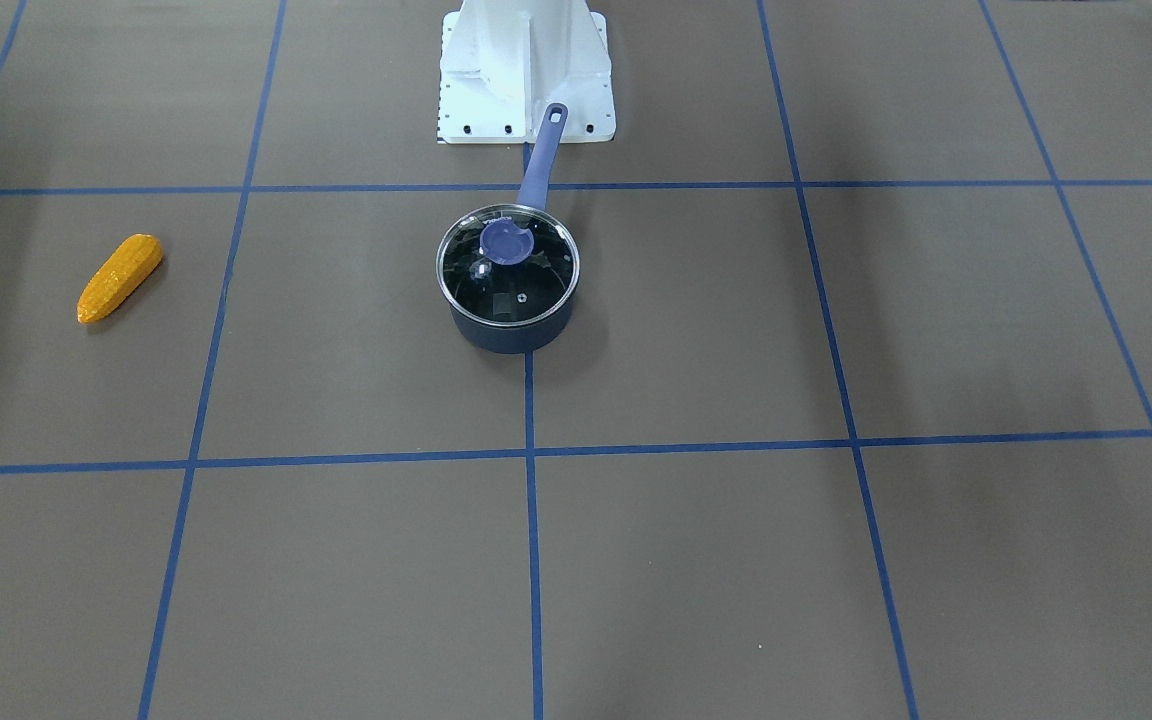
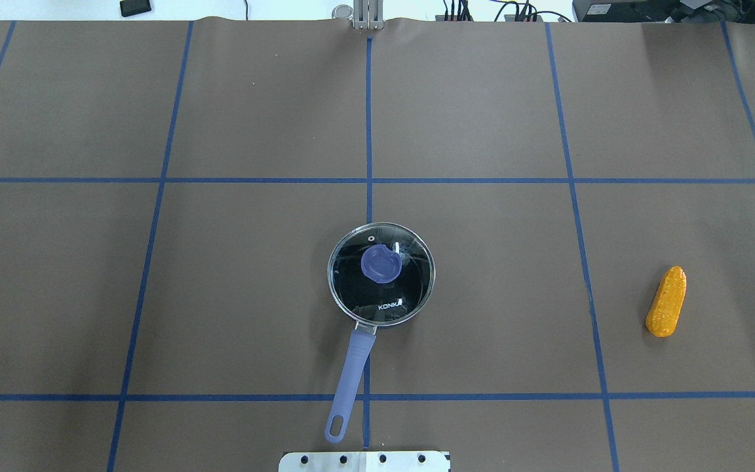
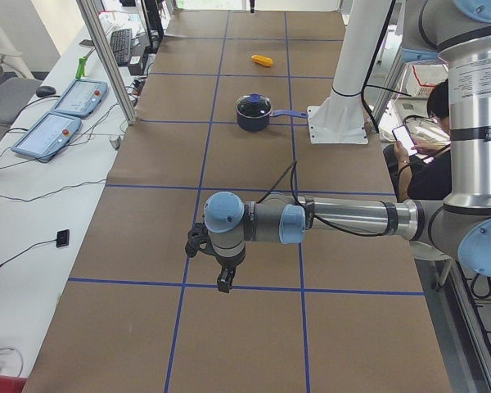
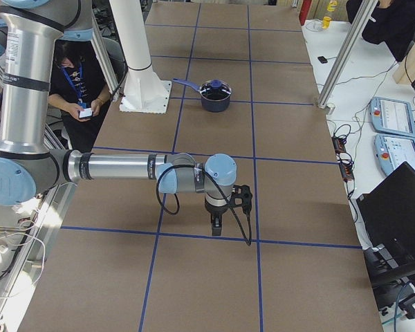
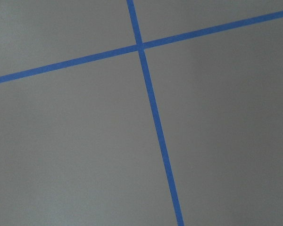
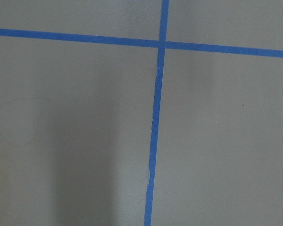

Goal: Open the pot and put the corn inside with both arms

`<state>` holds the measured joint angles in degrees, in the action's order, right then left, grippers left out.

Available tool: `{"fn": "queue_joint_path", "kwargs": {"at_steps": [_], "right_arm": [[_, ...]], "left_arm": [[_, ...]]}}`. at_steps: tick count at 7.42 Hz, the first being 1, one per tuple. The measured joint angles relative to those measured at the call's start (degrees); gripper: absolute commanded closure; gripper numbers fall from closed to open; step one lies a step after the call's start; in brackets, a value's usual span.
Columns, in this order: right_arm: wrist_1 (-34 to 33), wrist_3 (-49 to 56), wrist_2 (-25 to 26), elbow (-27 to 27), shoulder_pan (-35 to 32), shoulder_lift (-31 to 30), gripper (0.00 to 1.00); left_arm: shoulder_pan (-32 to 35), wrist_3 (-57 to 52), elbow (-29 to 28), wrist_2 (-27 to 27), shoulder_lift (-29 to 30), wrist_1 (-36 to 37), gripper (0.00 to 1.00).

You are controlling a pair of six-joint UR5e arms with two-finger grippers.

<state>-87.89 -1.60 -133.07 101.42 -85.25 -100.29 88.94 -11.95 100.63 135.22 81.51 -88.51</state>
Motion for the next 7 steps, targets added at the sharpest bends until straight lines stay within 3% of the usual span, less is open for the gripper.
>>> {"fn": "queue_joint_path", "kwargs": {"at_steps": [5, 7], "right_arm": [[0.0, -0.07, -0.13, 0.11, 0.0, 0.25, 0.0], [0.05, -0.04, -0.32, 0.58, 0.06, 1.03, 0.0]], "left_arm": [[-0.08, 0.05, 0.77, 0.04, 0.08, -0.12, 0.02], [-0.15, 0.14, 3.72, 0.08, 0.67, -0.17, 0.02]]}}
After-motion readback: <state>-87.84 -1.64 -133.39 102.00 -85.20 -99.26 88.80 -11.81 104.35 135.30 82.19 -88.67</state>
